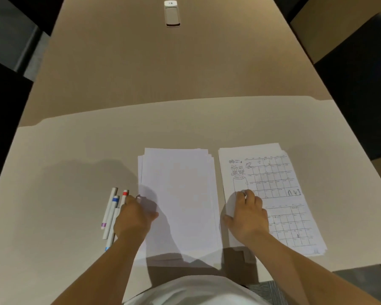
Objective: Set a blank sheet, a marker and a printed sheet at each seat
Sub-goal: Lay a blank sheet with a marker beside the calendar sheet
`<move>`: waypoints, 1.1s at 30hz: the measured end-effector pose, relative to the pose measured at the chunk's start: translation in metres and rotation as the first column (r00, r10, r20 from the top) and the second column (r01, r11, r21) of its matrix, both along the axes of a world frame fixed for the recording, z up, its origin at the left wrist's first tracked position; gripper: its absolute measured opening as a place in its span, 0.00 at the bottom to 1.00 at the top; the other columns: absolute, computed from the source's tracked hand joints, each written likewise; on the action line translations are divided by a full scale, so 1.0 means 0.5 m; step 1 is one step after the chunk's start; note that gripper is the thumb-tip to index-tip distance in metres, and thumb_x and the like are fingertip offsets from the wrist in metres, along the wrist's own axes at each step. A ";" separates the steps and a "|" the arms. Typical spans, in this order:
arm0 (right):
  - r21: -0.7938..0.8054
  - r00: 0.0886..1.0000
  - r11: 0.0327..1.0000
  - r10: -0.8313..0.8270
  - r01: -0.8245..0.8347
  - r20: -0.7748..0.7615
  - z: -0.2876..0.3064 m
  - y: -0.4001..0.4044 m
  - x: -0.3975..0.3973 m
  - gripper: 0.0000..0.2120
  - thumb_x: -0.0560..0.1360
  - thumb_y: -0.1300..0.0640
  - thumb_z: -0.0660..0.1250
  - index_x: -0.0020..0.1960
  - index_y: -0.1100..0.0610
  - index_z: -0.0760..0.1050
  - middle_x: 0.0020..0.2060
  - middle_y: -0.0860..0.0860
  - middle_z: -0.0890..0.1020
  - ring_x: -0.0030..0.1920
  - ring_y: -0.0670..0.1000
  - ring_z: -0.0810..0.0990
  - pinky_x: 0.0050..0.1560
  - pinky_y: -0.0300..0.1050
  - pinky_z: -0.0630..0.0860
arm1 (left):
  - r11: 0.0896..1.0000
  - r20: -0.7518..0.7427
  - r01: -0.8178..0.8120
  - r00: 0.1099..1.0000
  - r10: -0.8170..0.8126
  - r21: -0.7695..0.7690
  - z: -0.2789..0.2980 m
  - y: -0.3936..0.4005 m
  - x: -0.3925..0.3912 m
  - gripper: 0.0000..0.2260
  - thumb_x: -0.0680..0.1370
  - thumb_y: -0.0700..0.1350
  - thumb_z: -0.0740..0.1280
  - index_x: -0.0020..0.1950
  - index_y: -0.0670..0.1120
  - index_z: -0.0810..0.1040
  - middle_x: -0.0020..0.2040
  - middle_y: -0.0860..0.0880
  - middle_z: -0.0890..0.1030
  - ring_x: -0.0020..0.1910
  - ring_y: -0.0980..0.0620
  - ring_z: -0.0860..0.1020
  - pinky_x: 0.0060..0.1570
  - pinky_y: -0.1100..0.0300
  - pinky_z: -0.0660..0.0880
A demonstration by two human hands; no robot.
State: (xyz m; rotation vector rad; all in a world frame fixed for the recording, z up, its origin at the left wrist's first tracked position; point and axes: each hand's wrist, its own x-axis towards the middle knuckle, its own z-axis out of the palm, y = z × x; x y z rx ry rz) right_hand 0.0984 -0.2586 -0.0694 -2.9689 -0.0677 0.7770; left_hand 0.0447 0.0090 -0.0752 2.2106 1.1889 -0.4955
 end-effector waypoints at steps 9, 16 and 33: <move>0.180 0.997 0.982 -0.062 0.054 0.038 0.006 -0.015 0.008 0.21 0.77 0.54 0.60 0.69 0.55 0.68 0.64 0.51 0.71 0.63 0.52 0.68 0.55 0.43 0.74 | 0.999 -0.029 -0.032 0.999 0.033 0.025 0.025 0.002 0.003 0.14 0.75 0.55 0.68 0.42 0.45 0.75 0.36 0.48 0.78 0.38 0.46 0.78 0.42 0.54 0.76; 0.109 0.994 0.992 -0.071 0.062 0.082 0.028 -0.043 0.033 0.08 0.79 0.54 0.59 0.46 0.55 0.75 0.36 0.48 0.76 0.35 0.48 0.75 0.30 0.41 0.72 | 0.993 0.014 0.046 0.999 -0.048 0.105 0.060 0.000 -0.009 0.08 0.78 0.51 0.65 0.47 0.47 0.76 0.38 0.48 0.78 0.38 0.48 0.77 0.39 0.57 0.71; 0.462 1.000 0.887 -0.003 0.008 -0.013 0.078 -0.095 0.044 0.18 0.79 0.50 0.64 0.35 0.54 0.63 0.27 0.47 0.69 0.27 0.46 0.66 0.31 0.41 0.65 | 0.995 0.303 -0.100 0.948 0.093 0.008 0.109 -0.024 -0.049 0.11 0.81 0.45 0.61 0.44 0.41 0.79 0.38 0.42 0.79 0.39 0.41 0.77 0.36 0.57 0.67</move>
